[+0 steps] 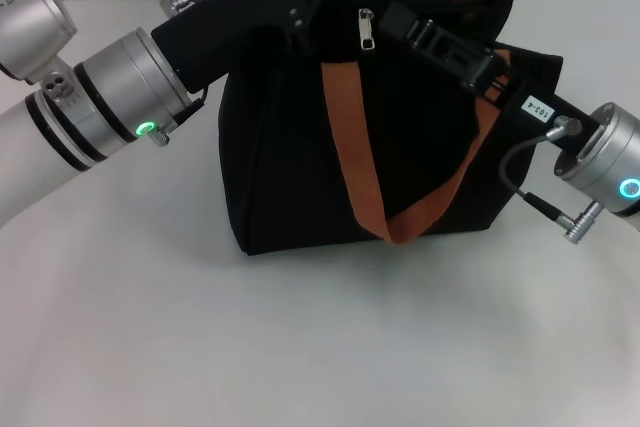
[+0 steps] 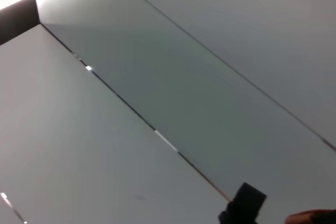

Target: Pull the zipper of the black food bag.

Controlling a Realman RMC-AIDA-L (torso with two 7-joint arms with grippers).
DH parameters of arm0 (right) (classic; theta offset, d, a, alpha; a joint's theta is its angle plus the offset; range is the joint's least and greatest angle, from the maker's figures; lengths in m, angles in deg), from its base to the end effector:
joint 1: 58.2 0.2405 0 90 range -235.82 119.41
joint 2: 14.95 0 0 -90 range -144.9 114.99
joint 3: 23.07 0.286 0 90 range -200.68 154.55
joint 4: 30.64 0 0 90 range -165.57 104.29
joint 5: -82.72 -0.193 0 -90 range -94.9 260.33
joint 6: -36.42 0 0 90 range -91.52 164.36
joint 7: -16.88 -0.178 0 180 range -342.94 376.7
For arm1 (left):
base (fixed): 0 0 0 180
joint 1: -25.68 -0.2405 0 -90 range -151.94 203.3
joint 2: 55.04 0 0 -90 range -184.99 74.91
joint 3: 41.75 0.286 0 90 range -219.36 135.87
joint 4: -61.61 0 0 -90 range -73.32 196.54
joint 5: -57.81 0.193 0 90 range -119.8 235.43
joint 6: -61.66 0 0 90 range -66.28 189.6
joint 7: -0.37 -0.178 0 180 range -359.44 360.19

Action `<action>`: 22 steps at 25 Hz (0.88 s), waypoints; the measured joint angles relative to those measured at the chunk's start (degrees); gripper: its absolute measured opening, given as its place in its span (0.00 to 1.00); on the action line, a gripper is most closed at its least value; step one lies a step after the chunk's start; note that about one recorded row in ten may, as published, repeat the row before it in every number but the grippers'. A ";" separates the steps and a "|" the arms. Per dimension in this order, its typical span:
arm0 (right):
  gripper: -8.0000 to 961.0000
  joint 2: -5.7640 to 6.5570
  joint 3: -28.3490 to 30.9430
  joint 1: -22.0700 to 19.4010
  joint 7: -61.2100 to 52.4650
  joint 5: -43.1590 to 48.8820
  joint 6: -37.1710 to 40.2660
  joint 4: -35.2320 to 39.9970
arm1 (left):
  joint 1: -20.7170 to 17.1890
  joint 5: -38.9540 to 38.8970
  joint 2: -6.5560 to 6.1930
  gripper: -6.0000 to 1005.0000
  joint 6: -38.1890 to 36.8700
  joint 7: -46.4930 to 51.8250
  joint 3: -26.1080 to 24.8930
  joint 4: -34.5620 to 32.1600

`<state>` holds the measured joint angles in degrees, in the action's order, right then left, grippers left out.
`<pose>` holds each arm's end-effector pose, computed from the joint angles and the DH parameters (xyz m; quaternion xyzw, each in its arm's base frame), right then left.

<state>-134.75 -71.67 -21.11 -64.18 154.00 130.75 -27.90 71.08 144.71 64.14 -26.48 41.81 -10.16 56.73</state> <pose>0.1908 0.3452 -0.0613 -0.7355 0.3913 0.5516 0.0397 -0.1545 0.3919 -0.0566 -0.8419 -0.0713 -0.4786 0.2387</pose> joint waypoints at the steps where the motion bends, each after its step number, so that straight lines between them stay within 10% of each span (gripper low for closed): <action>1: 0.40 0.01 0.03 -0.03 -0.03 -0.05 -0.60 0.04 | 0.02 -0.02 0.00 0.03 0.00 0.08 -0.01 -0.10; 22: 0.40 0.10 -2.85 1.85 -4.39 0.15 -5.86 2.91 | 1.80 -0.28 0.00 0.04 0.26 -0.05 -0.19 -0.21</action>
<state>-134.65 -74.52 -19.26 -68.57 154.15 124.89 -24.99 72.88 144.43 64.14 -26.22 41.76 -10.35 56.51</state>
